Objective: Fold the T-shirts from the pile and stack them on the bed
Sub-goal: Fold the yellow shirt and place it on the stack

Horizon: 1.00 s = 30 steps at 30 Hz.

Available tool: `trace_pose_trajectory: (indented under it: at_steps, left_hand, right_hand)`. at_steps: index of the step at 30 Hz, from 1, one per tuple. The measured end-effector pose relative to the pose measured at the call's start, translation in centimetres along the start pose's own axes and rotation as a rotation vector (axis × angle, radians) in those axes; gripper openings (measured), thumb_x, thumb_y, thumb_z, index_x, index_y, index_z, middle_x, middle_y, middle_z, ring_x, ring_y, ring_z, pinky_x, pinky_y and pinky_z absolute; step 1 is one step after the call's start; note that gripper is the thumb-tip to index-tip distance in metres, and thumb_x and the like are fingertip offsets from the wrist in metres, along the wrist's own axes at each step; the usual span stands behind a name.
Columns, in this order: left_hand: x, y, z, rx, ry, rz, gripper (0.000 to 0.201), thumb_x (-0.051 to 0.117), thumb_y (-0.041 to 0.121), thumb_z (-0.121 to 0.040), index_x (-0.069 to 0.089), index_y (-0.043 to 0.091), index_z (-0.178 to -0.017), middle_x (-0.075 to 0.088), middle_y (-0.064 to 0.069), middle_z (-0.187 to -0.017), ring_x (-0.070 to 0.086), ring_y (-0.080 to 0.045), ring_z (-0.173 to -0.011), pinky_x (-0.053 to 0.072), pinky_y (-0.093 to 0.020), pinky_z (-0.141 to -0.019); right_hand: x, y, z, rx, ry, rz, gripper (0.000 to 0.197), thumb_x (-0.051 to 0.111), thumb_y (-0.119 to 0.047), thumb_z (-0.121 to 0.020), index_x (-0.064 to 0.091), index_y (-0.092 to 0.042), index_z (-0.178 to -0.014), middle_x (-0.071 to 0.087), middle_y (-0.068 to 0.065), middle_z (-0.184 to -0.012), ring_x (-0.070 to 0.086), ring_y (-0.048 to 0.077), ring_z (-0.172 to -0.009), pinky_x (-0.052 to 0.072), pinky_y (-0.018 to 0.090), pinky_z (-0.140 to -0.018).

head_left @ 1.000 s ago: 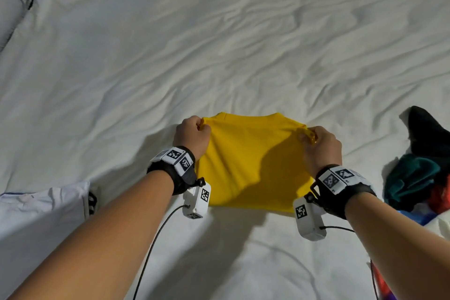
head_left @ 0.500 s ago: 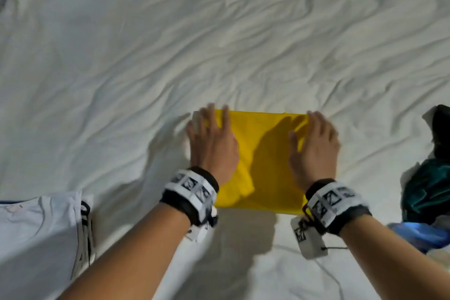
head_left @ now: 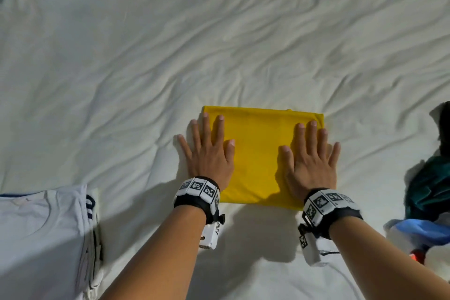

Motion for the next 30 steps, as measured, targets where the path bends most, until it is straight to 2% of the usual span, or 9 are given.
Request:
trace_pose_trajectory:
  at_steps: [2, 6, 13, 17, 21, 24, 26, 28, 30]
  left_hand:
    - [-0.7, 1.3, 1.4, -0.013, 0.050, 0.011, 0.069, 0.016, 0.054, -0.105, -0.004, 0.024, -0.164, -0.013, -0.013, -0.170, -0.014, -0.035, -0.156, -0.002, -0.067, -0.121]
    - [1.5, 4.7, 5.6, 0.237, 0.006, -0.029, 0.062, 0.016, 0.051, -0.106, 0.002, 0.033, -0.163, -0.006, -0.013, -0.170, -0.005, -0.033, -0.157, 0.004, -0.066, -0.122]
    - [2.3, 1.4, 5.7, 0.173, -0.025, -0.042, 0.068, 0.003, 0.063, -0.101, -0.007, 0.036, -0.162, -0.012, -0.007, -0.171, -0.011, -0.028, -0.157, 0.000, -0.063, -0.122]
    - [1.7, -0.5, 5.1, 0.116, -0.038, -0.053, 0.067, 0.004, 0.059, -0.103, -0.008, 0.030, -0.163, -0.013, -0.007, -0.170, -0.006, -0.029, -0.158, 0.005, -0.063, -0.122]
    - [0.1, -0.5, 4.7, 0.041, -0.084, -0.136, 0.069, 0.004, 0.055, -0.103, 0.001, 0.023, -0.164, -0.010, -0.014, -0.170, -0.011, -0.033, -0.157, -0.005, -0.069, -0.119]
    - [-2.9, 3.3, 5.0, 0.046, -0.011, -0.114, 0.055, 0.035, 0.046, -0.104, 0.042, 0.018, -0.150, 0.028, -0.022, -0.162, 0.018, -0.042, -0.151, 0.018, -0.067, -0.112]
    - [-4.3, 8.0, 5.3, 0.203, 0.043, -0.062, 0.035, 0.044, 0.042, -0.102, 0.062, 0.018, -0.120, 0.057, -0.015, -0.129, 0.048, -0.036, -0.121, 0.036, -0.052, -0.092]
    - [-4.4, 12.9, 5.7, 0.322, -0.042, -0.009, 0.034, 0.042, 0.042, -0.104, 0.064, 0.017, -0.107, 0.063, -0.009, -0.111, 0.054, -0.033, -0.107, 0.038, -0.045, -0.086]
    - [-3.8, 16.7, 5.5, 0.333, -0.197, -0.009, 0.039, 0.038, 0.045, -0.106, 0.064, 0.016, -0.107, 0.066, -0.010, -0.114, 0.057, -0.034, -0.110, 0.040, -0.044, -0.087]
  right_hand:
    - [-0.6, -1.2, 0.8, 0.060, 0.048, -0.030, 0.074, -0.001, -0.060, -0.101, -0.009, -0.019, -0.162, -0.021, 0.008, -0.167, -0.026, 0.025, -0.152, -0.011, 0.055, -0.123]
    - [1.8, -5.7, 4.0, -0.193, 0.083, -0.012, 0.064, 0.013, -0.051, -0.104, 0.003, -0.028, -0.163, -0.011, 0.009, -0.169, -0.015, 0.029, -0.155, -0.007, 0.053, -0.125]
    - [2.1, -2.9, 4.7, -0.176, 0.047, -0.010, 0.063, 0.012, -0.061, -0.104, -0.009, -0.039, -0.160, -0.017, 0.001, -0.169, -0.019, 0.025, -0.154, -0.005, 0.050, -0.126]
    - [1.7, -0.1, 4.9, -0.123, 0.023, -0.044, 0.065, 0.004, -0.063, -0.103, -0.015, -0.037, -0.159, -0.024, -0.002, -0.167, -0.024, 0.020, -0.153, -0.004, 0.051, -0.126]
    - [1.4, 1.7, 4.9, -0.142, 0.002, -0.141, 0.066, 0.007, -0.060, -0.104, -0.018, -0.032, -0.159, -0.029, -0.005, -0.165, -0.025, 0.018, -0.153, -0.004, 0.047, -0.126]
    - [-0.7, 3.8, 5.8, 0.003, 0.129, -0.328, 0.070, 0.035, -0.051, -0.105, 0.011, -0.018, -0.162, 0.010, 0.008, -0.169, 0.013, 0.026, -0.154, 0.014, 0.046, -0.125]
    - [-1.5, 5.4, 7.0, 0.154, 0.195, -0.377, 0.059, 0.045, -0.052, -0.101, 0.039, -0.017, -0.148, 0.046, 0.009, -0.144, 0.038, 0.028, -0.132, 0.027, 0.047, -0.110]
    - [-0.8, 6.0, 8.1, 0.226, 0.112, -0.410, 0.057, 0.045, -0.064, -0.095, 0.050, -0.022, -0.133, 0.054, 0.002, -0.123, 0.044, 0.025, -0.118, 0.026, 0.044, -0.101]
    - [0.2, 5.8, 8.6, 0.214, 0.002, -0.365, 0.068, 0.033, -0.077, -0.085, 0.052, -0.023, -0.122, 0.054, -0.002, -0.114, 0.044, 0.023, -0.112, 0.024, 0.042, -0.097]
Point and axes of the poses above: each hand's wrist, its own z-axis away from the middle knuckle, its own x-axis out of the palm, y = z × x, the point moved 7 cm from there along -z, towards the middle knuckle
